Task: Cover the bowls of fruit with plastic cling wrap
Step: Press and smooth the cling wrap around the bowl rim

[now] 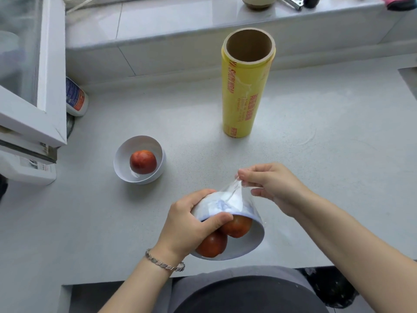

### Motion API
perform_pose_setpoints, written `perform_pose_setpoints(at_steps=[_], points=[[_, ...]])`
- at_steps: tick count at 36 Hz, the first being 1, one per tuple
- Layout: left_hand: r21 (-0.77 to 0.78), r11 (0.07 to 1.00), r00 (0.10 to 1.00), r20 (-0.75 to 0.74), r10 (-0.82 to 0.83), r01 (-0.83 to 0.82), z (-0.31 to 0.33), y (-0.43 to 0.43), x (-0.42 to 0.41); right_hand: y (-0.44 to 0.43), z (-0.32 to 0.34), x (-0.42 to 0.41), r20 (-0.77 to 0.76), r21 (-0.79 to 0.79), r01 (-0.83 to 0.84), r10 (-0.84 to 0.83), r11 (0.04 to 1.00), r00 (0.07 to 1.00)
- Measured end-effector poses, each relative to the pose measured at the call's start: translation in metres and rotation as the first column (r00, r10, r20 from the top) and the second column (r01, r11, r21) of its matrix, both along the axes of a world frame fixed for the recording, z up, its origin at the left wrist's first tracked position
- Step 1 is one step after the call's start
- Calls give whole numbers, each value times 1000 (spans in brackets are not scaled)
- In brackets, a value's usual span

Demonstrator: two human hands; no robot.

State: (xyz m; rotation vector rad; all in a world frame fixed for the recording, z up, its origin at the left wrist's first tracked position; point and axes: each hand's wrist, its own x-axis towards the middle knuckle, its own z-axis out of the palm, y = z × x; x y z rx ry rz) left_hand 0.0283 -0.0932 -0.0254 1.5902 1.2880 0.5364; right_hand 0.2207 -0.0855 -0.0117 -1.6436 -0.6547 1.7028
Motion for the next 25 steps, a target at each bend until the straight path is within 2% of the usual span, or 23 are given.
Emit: perform_pose_setpoints(at_steps=[4, 7, 11, 16, 21, 25], points=[[-18, 998, 998, 13, -59, 59, 0, 2, -5, -6, -1, -1, -245, 82, -47, 66, 996, 967], [-47, 992, 992, 48, -113, 115, -1, 3, -7, -10, -3, -4, -302, 124, -12, 49, 992, 952], [-56, 993, 990, 102, -102, 108, -3, -2, -9, -13, -11, -13, -222, 125, 43, -14, 991, 975], [-35, 997, 984, 171, -56, 62, 0, -4, -7, -20, -23, -20, -186, -1, 76, -75, 997, 980], [-7, 996, 984, 161, -82, 84, 2, -4, -3, -26, -25, -17, -107, -122, 41, -54, 992, 993], [-9, 997, 981, 179, -68, 71, 0, -6, -4, -30, -20, -12, -135, -192, -24, -2, 981, 991]])
